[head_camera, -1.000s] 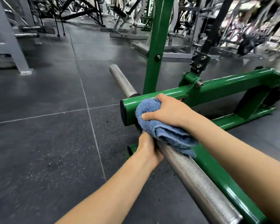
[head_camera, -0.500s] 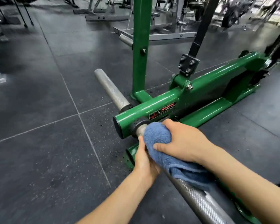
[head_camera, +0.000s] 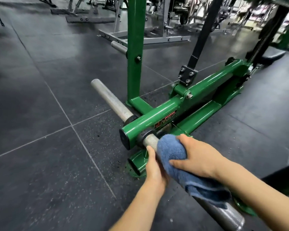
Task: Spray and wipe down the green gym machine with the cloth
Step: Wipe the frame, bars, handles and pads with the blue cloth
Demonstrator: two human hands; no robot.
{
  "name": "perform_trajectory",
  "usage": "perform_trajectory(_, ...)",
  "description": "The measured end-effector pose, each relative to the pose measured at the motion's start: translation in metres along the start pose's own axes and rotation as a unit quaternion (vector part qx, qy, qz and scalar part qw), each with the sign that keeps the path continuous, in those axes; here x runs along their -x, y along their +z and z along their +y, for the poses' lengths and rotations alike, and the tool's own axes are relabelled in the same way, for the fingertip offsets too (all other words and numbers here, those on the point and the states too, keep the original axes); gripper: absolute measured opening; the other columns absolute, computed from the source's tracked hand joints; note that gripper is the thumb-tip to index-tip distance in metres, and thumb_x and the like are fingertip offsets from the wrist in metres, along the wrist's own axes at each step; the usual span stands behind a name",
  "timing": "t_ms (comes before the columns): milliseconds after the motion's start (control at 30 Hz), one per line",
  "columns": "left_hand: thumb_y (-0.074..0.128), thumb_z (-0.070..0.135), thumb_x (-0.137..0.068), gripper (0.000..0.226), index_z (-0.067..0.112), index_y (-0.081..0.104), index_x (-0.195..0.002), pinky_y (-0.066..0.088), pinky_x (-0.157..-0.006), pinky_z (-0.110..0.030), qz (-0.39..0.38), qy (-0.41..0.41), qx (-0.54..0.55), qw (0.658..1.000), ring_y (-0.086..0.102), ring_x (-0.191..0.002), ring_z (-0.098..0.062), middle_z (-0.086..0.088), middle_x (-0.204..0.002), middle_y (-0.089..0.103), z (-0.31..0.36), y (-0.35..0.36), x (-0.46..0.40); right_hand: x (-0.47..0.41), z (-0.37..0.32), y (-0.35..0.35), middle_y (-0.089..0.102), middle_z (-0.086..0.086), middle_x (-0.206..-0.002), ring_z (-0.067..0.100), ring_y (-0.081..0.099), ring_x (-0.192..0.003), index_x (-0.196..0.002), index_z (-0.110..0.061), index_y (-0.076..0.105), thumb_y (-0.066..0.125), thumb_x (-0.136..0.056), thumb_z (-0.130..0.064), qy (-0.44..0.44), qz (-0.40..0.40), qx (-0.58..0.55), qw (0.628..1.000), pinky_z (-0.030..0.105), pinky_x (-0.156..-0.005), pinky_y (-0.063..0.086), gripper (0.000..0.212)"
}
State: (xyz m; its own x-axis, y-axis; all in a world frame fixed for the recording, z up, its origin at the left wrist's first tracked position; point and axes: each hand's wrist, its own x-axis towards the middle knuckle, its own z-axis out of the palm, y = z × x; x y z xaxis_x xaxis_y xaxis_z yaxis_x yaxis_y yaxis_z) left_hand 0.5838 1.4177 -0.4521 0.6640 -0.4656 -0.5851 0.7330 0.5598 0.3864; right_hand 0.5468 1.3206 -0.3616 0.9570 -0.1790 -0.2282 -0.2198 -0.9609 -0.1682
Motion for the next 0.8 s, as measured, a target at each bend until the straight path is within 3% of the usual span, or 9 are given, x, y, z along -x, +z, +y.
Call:
perform_trajectory(67, 0.025, 0.062, -0.096, 0.072, 0.003, 0.067, -0.098, 0.051, -0.086, -0.041, -0.007, 0.001, -0.008, 1.0, 0.067, -0.091, -0.031, -0.017, -0.087, 0.074, 0.0, -0.003, -0.003, 0.011, -0.008, 0.008, 0.05, -0.001, -0.133, 0.027, 0.052, -0.116, -0.134, -0.026, 0.034, 0.057, -0.078, -0.062, 0.001, 0.041, 0.093, 0.995, 0.035, -0.095, 0.043, 0.07)
perform_trajectory(167, 0.025, 0.061, -0.096, 0.07, 0.006, 0.069, -0.094, 0.053, -0.076, -0.035, -0.019, -0.013, -0.019, 1.0, 0.071, -0.077, -0.025, -0.015, -0.084, 0.074, 0.001, -0.007, -0.002, 0.002, -0.026, 0.019, 0.052, 0.002, -0.126, 0.029, 0.053, -0.111, -0.127, -0.022, 0.037, 0.056, -0.077, -0.061, 0.011, 0.089, 0.151, 0.984, 0.039, -0.089, 0.043, 0.066)
perform_trajectory(267, 0.028, 0.061, -0.096, 0.068, 0.007, 0.07, -0.093, 0.053, -0.077, -0.038, -0.01, -0.006, -0.039, 0.999, 0.07, -0.077, -0.027, -0.015, -0.084, 0.074, 0.003, -0.006, 0.003, -0.009, -0.029, 0.018, 0.054, 0.003, -0.12, 0.03, 0.054, -0.108, -0.122, -0.02, 0.04, 0.06, -0.076, -0.058, 0.029, 0.074, 0.101, 0.992, 0.04, -0.087, 0.043, 0.062)
perform_trajectory(367, 0.031, 0.063, -0.095, 0.068, 0.006, 0.068, -0.093, 0.055, -0.065, -0.037, 0.015, -0.011, -0.049, 0.999, 0.07, -0.068, -0.029, -0.017, -0.08, 0.073, 0.006, -0.001, 0.007, -0.01, -0.015, 0.015, 0.055, 0.001, -0.123, 0.028, 0.055, -0.11, -0.126, -0.023, 0.041, 0.064, -0.074, -0.058, 0.045, 0.04, -0.023, 0.998, 0.037, -0.088, 0.046, 0.066)
perform_trajectory(433, 0.034, 0.062, -0.095, 0.065, 0.005, 0.065, -0.095, 0.054, -0.061, -0.038, 0.046, -0.012, -0.044, 0.998, 0.069, -0.072, -0.031, -0.018, -0.083, 0.072, 0.007, 0.003, 0.009, -0.005, -0.008, 0.014, 0.056, 0.003, -0.123, 0.029, 0.055, -0.111, -0.128, -0.022, 0.04, 0.066, -0.075, -0.054, 0.036, 0.025, -0.066, 0.997, 0.037, -0.088, 0.046, 0.067)
perform_trajectory(500, 0.039, 0.058, -0.096, 0.059, 0.005, 0.064, -0.102, 0.053, -0.068, -0.042, 0.075, -0.005, -0.049, 0.996, 0.065, -0.083, -0.033, -0.019, -0.098, 0.069, 0.006, 0.009, 0.011, 0.005, -0.003, 0.012, 0.054, 0.005, -0.126, 0.03, 0.055, -0.113, -0.132, -0.02, 0.038, 0.065, -0.077, -0.051, 0.023, 0.02, -0.062, 0.998, 0.037, -0.09, 0.046, 0.068)
perform_trajectory(567, 0.044, 0.05, -0.098, 0.047, 0.008, 0.064, -0.102, 0.052, -0.074, -0.042, 0.095, 0.001, -0.096, 0.991, 0.063, -0.084, -0.03, -0.016, -0.1, 0.067, -0.006, 0.013, 0.017, 0.027, 0.005, 0.012, 0.052, 0.006, -0.129, 0.031, 0.053, -0.114, -0.135, -0.019, 0.036, 0.062, -0.078, -0.049, 0.009, 0.029, -0.024, 0.999, 0.038, -0.093, 0.044, 0.07)
perform_trajectory(700, 0.04, 0.047, -0.1, 0.036, 0.016, 0.059, -0.097, 0.047, -0.067, -0.035, 0.069, -0.021, -0.209, 0.975, 0.057, -0.075, -0.021, -0.005, -0.089, 0.06, -0.024, 0.023, 0.04, 0.066, 0.016, 0.021, 0.048, 0.005, -0.132, 0.03, 0.052, -0.114, -0.14, -0.019, 0.031, 0.051, -0.084, -0.053, -0.004, 0.052, 0.087, 0.995, 0.039, -0.09, 0.043, 0.069)
perform_trajectory(800, 0.039, 0.04, -0.102, 0.03, 0.016, 0.057, -0.097, 0.047, -0.063, -0.033, 0.092, -0.013, -0.249, 0.964, 0.055, -0.071, -0.02, -0.004, -0.085, 0.057, -0.021, 0.029, 0.044, 0.05, 0.016, 0.019, 0.055, 0.006, -0.121, 0.03, 0.058, -0.106, -0.125, -0.015, 0.039, 0.054, -0.083, -0.051, 0.01, 0.044, 0.043, 0.998, 0.037, -0.082, 0.045, 0.057)
